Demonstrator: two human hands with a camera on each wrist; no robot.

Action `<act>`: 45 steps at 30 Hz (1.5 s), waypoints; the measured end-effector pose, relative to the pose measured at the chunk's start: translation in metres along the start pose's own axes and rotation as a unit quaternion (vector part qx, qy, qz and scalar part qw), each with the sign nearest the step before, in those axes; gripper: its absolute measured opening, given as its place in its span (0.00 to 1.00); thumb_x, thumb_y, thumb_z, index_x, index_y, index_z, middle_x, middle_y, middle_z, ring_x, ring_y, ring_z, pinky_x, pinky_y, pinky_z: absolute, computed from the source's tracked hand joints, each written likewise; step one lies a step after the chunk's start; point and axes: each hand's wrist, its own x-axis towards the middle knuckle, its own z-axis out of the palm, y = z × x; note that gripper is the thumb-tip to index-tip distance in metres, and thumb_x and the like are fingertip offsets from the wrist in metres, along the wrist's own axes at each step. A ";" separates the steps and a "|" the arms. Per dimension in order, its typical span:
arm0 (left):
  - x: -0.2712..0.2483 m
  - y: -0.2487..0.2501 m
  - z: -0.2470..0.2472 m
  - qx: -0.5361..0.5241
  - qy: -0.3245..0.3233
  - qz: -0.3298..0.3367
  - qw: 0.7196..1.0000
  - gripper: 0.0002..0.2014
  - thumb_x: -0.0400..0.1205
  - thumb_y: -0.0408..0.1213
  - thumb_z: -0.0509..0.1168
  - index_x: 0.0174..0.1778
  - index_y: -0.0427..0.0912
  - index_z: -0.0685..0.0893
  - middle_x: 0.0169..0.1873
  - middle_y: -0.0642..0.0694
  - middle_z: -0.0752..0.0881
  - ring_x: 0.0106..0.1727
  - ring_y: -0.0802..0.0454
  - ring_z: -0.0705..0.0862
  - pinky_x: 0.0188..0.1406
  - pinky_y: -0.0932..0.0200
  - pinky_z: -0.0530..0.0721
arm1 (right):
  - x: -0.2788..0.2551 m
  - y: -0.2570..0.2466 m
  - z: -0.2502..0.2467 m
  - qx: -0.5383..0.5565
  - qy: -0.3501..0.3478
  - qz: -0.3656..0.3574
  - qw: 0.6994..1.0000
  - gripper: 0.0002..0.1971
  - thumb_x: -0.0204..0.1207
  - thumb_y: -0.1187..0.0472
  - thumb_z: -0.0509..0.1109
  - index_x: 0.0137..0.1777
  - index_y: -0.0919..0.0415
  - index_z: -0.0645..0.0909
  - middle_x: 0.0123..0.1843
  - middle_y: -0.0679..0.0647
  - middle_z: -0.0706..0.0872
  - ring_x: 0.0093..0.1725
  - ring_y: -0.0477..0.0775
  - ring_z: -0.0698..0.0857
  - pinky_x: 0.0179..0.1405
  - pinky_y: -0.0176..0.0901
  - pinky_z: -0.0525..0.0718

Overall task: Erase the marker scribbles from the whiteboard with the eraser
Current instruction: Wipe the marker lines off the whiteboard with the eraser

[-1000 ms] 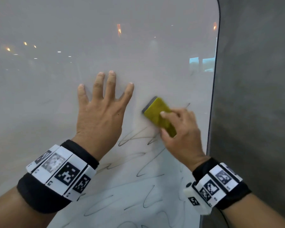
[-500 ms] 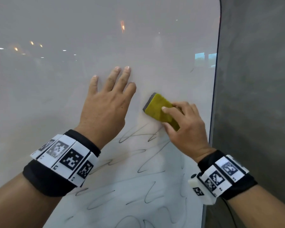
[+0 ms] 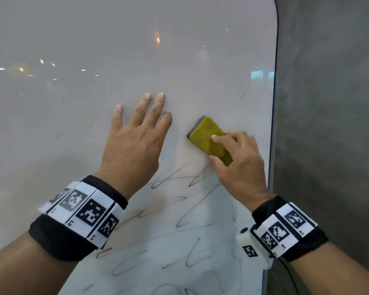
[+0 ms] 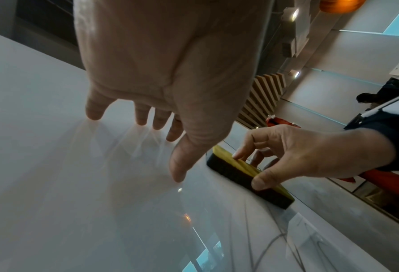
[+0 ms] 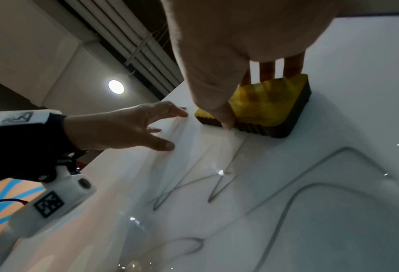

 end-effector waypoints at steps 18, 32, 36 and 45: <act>-0.025 -0.033 0.017 0.037 0.005 0.074 0.997 0.33 0.83 0.40 0.64 0.85 0.47 0.60 0.87 0.44 0.55 0.87 0.43 0.55 0.75 0.19 0.57 | 0.002 -0.016 0.008 -0.022 0.050 0.041 0.998 0.21 0.69 0.62 0.81 0.62 0.55 0.85 0.58 0.54 0.83 0.55 0.60 0.80 0.51 0.45 0.79; -0.059 -0.063 0.030 0.021 0.023 0.099 0.995 0.32 0.83 0.37 0.65 0.84 0.50 0.64 0.86 0.45 0.58 0.86 0.43 0.57 0.77 0.21 0.54 | -0.007 -0.047 0.024 -0.014 0.070 0.074 0.995 0.20 0.69 0.61 0.79 0.61 0.54 0.85 0.58 0.55 0.84 0.57 0.60 0.83 0.53 0.49 0.83; -0.070 -0.072 0.031 0.031 0.021 0.103 0.994 0.32 0.83 0.37 0.64 0.84 0.51 0.64 0.86 0.45 0.58 0.87 0.43 0.56 0.77 0.21 0.55 | -0.029 -0.076 0.045 -0.003 0.074 0.095 0.993 0.20 0.67 0.60 0.80 0.61 0.54 0.86 0.58 0.55 0.83 0.55 0.60 0.82 0.53 0.45 0.81; -0.089 -0.095 0.034 0.019 0.028 0.097 0.995 0.32 0.83 0.37 0.65 0.84 0.51 0.64 0.86 0.45 0.57 0.86 0.44 0.57 0.78 0.23 0.55 | -0.017 -0.076 0.038 -0.016 0.044 0.089 0.995 0.32 0.70 0.59 0.80 0.74 0.51 0.76 0.61 0.54 0.82 0.60 0.60 0.80 0.58 0.47 0.79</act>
